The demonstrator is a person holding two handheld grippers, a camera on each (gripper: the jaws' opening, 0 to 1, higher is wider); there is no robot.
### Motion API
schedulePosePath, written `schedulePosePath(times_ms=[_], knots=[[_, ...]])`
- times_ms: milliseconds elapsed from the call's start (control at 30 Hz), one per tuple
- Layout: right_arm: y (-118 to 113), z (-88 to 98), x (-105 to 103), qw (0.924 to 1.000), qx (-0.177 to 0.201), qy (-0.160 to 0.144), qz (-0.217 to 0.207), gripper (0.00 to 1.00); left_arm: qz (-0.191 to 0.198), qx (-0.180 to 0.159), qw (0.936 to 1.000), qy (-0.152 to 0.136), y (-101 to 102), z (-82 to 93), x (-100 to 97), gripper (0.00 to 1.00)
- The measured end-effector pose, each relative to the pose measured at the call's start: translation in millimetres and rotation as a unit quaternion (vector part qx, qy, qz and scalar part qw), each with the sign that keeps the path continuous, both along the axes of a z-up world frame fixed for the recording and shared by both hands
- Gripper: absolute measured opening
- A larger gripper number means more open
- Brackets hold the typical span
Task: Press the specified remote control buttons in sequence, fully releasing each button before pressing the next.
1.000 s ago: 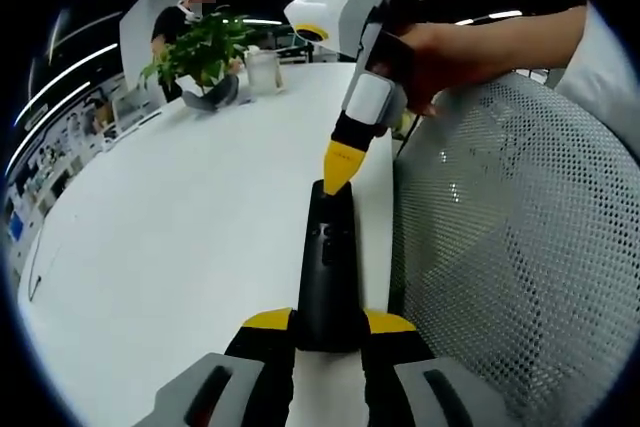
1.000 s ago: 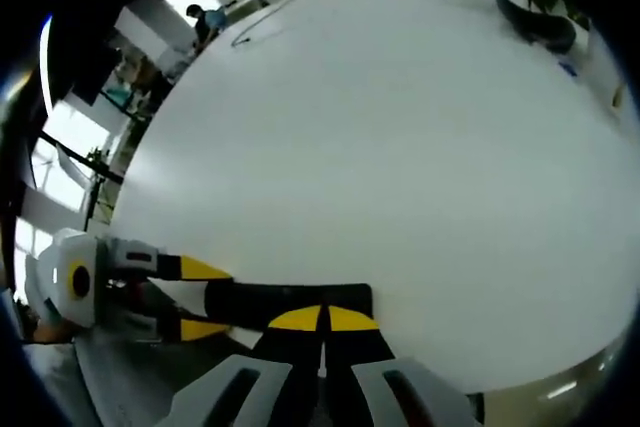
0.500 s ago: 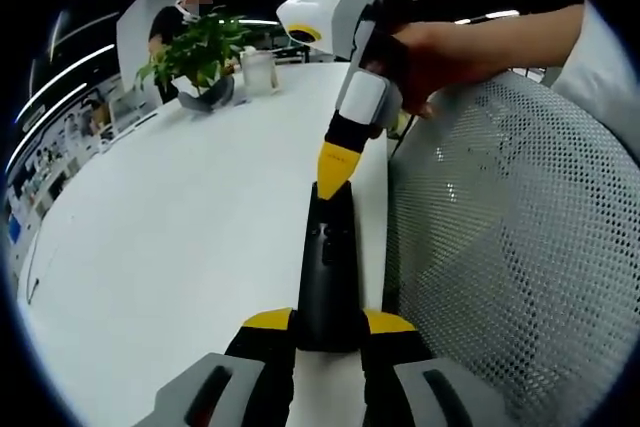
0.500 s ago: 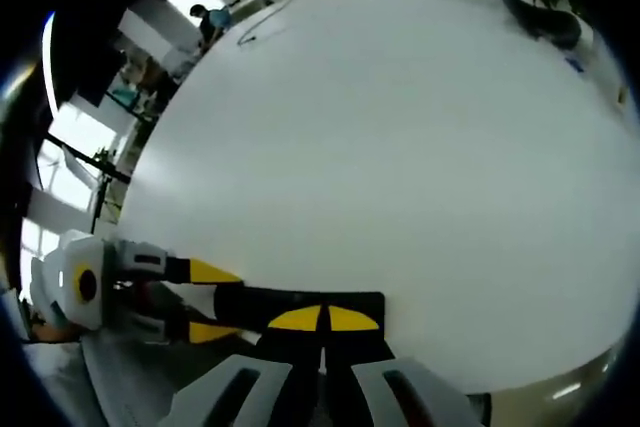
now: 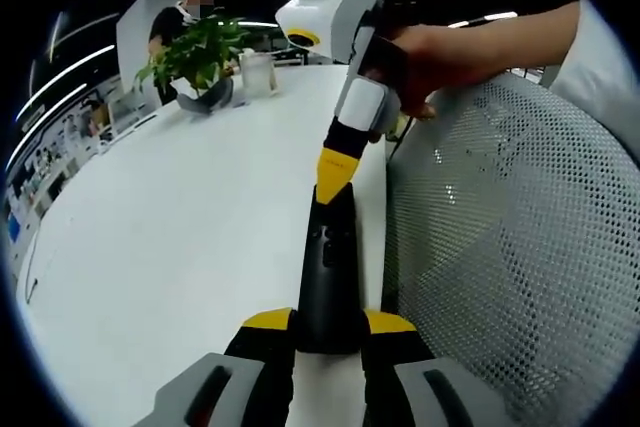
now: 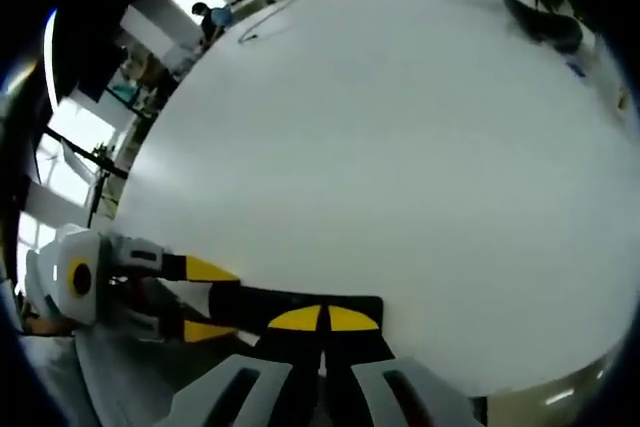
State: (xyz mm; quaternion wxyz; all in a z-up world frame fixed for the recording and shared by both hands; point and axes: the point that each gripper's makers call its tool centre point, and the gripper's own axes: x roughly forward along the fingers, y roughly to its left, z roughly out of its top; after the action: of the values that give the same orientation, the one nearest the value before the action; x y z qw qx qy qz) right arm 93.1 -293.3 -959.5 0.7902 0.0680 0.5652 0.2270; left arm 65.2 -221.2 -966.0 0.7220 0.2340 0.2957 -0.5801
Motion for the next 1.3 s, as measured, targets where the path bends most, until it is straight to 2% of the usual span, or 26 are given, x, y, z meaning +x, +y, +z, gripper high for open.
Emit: schedulePosePath(times_ms=[267,633,933,1300], knots=[[1.6,-0.6,1.0,0.9983,-0.034,-0.031,0.035,0.0,0.002,-0.001,1.0,-0.001,-0.3,0.1,1.1,0.24],[1.0,-0.7,2.8,0.9986,-0.032,-0.029,0.032,0.0,0.002,-0.002,1.0,-0.001,0.3,0.1,1.6,0.24],[-0.3,0.0,2.6,1.0,0.005,0.003,-0.006,0.0,0.003,-0.002,1.0,-0.002,0.8,-0.4,1.2,0.24],[12.1,4.8,1.6,0.9995,0.033,0.003,-0.001,0.0,0.0,-0.003,1.0,-0.003,0.6,-0.8,0.0,0.24]])
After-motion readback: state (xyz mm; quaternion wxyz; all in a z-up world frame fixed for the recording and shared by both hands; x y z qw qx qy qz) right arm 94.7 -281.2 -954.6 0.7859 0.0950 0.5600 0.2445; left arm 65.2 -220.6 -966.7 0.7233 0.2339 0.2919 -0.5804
